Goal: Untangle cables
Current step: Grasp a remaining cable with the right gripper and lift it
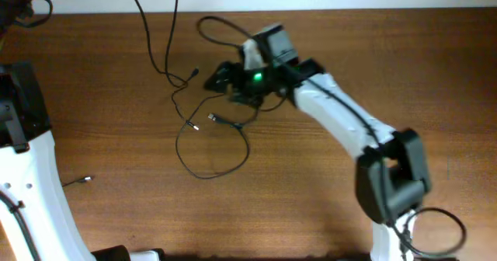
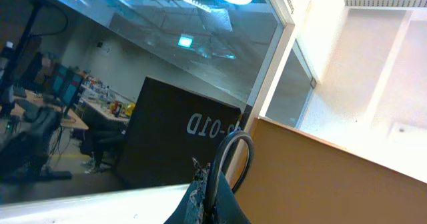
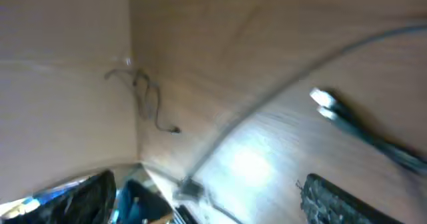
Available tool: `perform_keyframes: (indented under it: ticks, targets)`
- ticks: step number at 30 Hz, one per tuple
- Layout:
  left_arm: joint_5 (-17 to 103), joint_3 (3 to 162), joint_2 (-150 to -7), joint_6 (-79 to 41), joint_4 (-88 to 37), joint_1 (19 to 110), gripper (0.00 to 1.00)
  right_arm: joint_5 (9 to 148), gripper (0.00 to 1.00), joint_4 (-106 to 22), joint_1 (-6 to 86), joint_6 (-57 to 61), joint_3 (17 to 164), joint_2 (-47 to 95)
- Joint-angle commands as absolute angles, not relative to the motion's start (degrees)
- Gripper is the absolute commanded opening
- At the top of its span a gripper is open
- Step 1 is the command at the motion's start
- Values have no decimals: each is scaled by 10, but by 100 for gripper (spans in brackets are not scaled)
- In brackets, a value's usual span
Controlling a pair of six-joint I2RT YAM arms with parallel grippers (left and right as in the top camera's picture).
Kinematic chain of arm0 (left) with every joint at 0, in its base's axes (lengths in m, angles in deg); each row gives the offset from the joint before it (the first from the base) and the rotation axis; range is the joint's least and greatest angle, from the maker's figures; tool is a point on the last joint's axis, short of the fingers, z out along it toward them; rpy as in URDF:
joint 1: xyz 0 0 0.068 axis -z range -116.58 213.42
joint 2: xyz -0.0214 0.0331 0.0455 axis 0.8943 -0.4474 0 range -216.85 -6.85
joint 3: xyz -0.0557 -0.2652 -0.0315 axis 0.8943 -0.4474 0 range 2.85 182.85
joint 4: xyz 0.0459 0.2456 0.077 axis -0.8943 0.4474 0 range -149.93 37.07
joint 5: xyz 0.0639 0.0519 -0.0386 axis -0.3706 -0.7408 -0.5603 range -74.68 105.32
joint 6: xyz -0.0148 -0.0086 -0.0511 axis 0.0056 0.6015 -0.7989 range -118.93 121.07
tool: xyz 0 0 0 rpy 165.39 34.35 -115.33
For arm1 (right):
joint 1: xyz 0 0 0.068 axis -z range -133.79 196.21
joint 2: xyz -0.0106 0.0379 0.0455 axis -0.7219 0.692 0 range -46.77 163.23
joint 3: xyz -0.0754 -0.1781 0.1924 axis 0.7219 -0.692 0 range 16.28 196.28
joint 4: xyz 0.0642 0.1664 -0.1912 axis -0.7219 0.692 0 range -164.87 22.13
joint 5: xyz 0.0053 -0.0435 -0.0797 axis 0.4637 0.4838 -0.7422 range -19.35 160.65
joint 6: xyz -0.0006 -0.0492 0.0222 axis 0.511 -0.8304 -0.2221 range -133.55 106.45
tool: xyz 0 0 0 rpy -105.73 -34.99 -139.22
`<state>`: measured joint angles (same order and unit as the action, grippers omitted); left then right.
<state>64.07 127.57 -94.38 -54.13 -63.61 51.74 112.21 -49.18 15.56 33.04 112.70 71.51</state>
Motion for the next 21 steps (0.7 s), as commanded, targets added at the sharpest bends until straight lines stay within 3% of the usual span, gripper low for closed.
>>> perform_keyframes:
  ticks: [1, 4, 5, 7, 8, 11, 13, 16, 21]
  targets:
    - [635, 1279, -933, -532, -635, 517, 0, 1156, 86, -585, 108, 432, 1129, 786]
    - [635, 1279, -933, -519, -604, 517, 0, 1161, 69, -603, 77, 431, 1129, 817]
    - [635, 1279, -933, -499, -588, 517, 0, 1161, 60, -589, 70, 409, 1129, 819]
    - [635, 1279, -933, -465, -547, 517, 0, 1159, 13, -546, 71, 366, 1129, 819]
    - [635, 1279, -933, -429, -515, 517, 0, 1159, 4, -518, 78, 349, 1129, 818]
    - [602, 1279, -933, -322, -400, 517, 0, 1124, 4, -428, 108, 284, 1129, 807]
    - [517, 1278, -936, -254, -310, 517, 0, 1050, 4, -321, 142, 211, 1129, 766]
    - [394, 1278, -943, -173, -237, 517, 0, 951, 4, -227, 176, 152, 1129, 686]
    - [268, 1278, -943, -105, -190, 517, 0, 949, 4, -171, 244, 125, 1129, 542]
